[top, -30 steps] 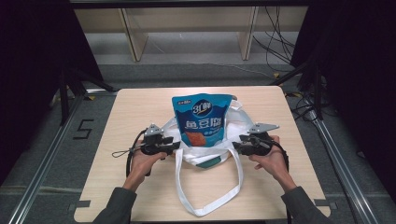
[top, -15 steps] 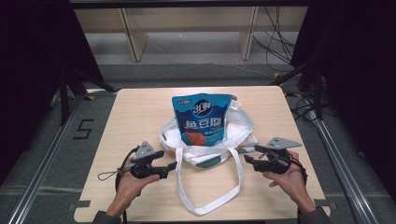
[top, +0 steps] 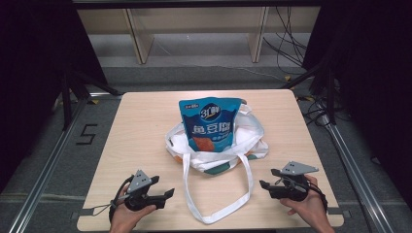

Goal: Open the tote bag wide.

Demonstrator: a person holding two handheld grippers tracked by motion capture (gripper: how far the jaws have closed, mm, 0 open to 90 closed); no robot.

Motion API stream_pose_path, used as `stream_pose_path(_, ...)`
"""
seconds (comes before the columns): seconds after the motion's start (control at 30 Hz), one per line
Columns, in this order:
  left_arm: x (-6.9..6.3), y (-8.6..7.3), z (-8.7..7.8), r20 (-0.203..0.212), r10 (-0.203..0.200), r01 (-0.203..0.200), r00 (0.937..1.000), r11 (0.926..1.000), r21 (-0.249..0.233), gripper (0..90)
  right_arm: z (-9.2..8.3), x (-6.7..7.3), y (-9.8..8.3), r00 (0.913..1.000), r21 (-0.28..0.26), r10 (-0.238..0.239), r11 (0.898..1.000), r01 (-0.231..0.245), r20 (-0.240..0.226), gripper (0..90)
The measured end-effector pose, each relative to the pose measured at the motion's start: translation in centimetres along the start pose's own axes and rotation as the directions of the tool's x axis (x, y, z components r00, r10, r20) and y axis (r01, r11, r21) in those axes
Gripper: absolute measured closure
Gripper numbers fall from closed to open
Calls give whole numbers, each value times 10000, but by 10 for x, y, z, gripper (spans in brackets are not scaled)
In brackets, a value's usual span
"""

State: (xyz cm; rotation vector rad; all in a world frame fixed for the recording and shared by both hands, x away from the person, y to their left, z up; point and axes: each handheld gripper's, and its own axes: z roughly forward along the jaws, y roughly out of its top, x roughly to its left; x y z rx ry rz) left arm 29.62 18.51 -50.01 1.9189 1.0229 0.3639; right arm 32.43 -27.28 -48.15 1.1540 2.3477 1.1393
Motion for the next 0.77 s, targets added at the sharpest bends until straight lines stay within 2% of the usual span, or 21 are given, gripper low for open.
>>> stream_pose_path(0.07,-5,-5,1,53,79,-80,10000,9998,191,247,-2,4,-5,10000,96,59,9999,-60,29,359)
stream_pose_path(0.1,-10,-9,2,292,406,-421,9987,9977,531,237,-5,6,-9,9999,165,-157,9997,156,22,354)
stream_pose_path(0.13,-10,-9,2,292,406,-421,9987,9977,531,235,-4,5,-10,9985,-11,-529,9986,530,125,352)
stream_pose_path(0.17,-15,-11,0,325,582,-605,9978,9952,770,233,-5,6,-12,9986,114,-531,9985,531,44,348)
stream_pose_path(0.23,-19,-13,0,367,500,-522,9981,9967,618,230,-7,9,-16,9978,184,-655,9977,652,123,345)
stream_pose_path(0.27,-20,-13,-2,361,689,-714,9970,9946,758,227,-7,11,-18,9977,266,-660,9975,655,149,342)
stream_pose_path(0.3,-25,-13,-3,387,525,-544,9979,9972,513,224,-7,11,-19,9976,321,-693,9971,690,90,341)
stream_pose_path(0.33,-25,-13,-3,387,525,-544,9979,9972,513,223,-6,14,-20,9991,351,-427,9985,426,25,341)
stream_pose_path(0.37,-25,-13,-4,372,722,-743,9967,9954,597,221,-6,15,-20,9988,455,-492,9978,490,38,339)
stream_pose_path(0.47,-25,-14,-3,318,778,-798,9965,9947,642,221,-5,17,-21,9988,457,-487,9978,487,-23,338)
stream_pose_path(0.5,-23,-13,-2,365,974,-998,9946,9924,724,222,-5,15,-20,9976,496,-691,9964,690,-11,336)
stream_pose_path(0.53,-22,-13,-1,207,828,-843,9963,9932,802,222,-5,18,-21,9992,659,-387,9971,388,-27,336)
stream_pose_path(0.6,-23,-13,-1,272,788,-807,9965,9938,767,222,-4,18,-21,9991,593,-428,9973,430,-58,336)
stream_pose_path(0.63,-22,-13,-2,238,922,-938,9955,9924,795,222,-3,16,-20,9970,536,-767,9956,772,-126,336)
stream_pose_path(0.67,-22,-13,-2,217,885,-901,9958,9921,873,222,-3,16,-21,9974,483,-715,9963,718,-70,336)
stream_pose_path(0.77,-20,-12,-2,252,1107,-1125,9935,9896,895,222,-2,15,-20,9970,584,-755,9954,762,-144,333)
